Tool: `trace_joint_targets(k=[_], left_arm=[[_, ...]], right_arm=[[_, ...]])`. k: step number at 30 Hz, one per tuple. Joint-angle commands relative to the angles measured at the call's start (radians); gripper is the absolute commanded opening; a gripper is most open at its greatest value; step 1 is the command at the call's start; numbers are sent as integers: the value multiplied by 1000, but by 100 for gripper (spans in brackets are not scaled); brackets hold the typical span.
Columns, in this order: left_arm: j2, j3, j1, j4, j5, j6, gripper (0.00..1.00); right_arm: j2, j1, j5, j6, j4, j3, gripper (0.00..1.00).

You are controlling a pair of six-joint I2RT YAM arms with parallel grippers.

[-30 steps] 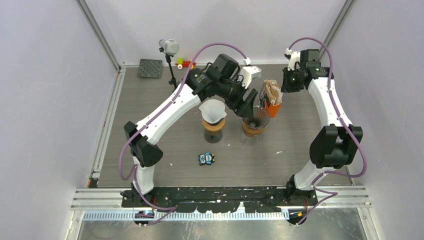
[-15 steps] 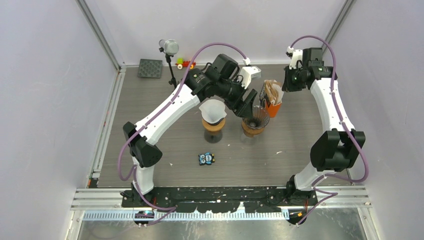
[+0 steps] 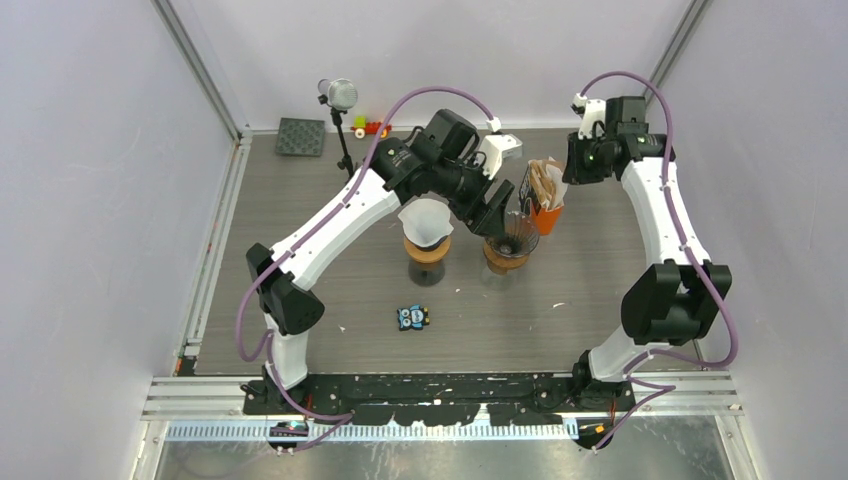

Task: Place the coffee filter in the dripper
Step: Pick up the coffee filter from the coffee filter holder.

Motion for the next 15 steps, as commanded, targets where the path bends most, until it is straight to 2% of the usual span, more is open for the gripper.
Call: trace_joint_targets(k=[1, 5, 10, 13, 15], left_arm=[[-68, -7, -3, 32, 3, 14, 70], [-68, -12, -3, 36, 2, 15, 70], [-64, -16, -3, 36, 6, 16, 71], [-64, -16, -3, 36, 7, 16, 71], [-64, -16, -3, 35, 7, 18, 71]], right_arm=[[24, 9, 6, -13, 33, -31, 12], [33, 14, 8, -14, 52, -65, 5], [41, 22, 15, -17, 59, -93, 5], [35, 21, 15, -19, 54, -86, 12], [21, 22, 21, -18, 52, -70, 23]])
